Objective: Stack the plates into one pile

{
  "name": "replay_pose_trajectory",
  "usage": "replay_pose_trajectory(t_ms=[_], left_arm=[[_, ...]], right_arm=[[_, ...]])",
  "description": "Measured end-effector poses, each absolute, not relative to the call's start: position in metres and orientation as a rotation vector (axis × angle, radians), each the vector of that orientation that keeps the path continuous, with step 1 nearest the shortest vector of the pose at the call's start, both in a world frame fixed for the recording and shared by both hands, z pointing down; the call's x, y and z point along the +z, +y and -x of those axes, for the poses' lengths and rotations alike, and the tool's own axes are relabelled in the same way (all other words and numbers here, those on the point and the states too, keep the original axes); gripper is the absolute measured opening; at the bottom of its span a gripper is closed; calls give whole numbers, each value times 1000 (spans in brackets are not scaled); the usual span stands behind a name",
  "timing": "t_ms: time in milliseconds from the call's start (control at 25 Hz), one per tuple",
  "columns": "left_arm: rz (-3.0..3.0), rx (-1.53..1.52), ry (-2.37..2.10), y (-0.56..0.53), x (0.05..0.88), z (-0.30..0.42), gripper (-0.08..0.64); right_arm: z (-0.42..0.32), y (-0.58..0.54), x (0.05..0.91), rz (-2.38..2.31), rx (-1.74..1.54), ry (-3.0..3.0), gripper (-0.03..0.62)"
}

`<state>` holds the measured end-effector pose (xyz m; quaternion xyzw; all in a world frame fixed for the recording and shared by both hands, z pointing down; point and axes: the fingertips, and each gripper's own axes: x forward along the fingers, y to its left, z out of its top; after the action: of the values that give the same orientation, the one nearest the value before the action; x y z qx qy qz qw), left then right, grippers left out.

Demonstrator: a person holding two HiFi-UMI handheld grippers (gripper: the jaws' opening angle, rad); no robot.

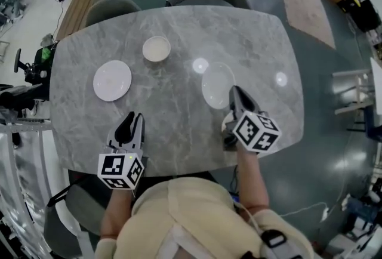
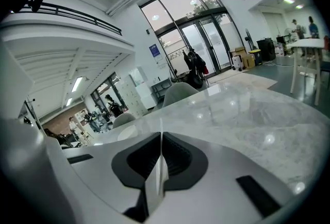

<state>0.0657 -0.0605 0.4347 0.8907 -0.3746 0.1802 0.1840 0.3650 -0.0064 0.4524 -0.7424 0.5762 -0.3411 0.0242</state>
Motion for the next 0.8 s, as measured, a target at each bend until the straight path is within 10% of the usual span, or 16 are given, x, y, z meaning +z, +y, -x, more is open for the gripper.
replay_pose_trajectory(t_ms=[800], left_arm=[[-2401,410,-1316,-112,422,87,86]], right_arm=[[-181,-93,418,1980,-1085,2121,14]])
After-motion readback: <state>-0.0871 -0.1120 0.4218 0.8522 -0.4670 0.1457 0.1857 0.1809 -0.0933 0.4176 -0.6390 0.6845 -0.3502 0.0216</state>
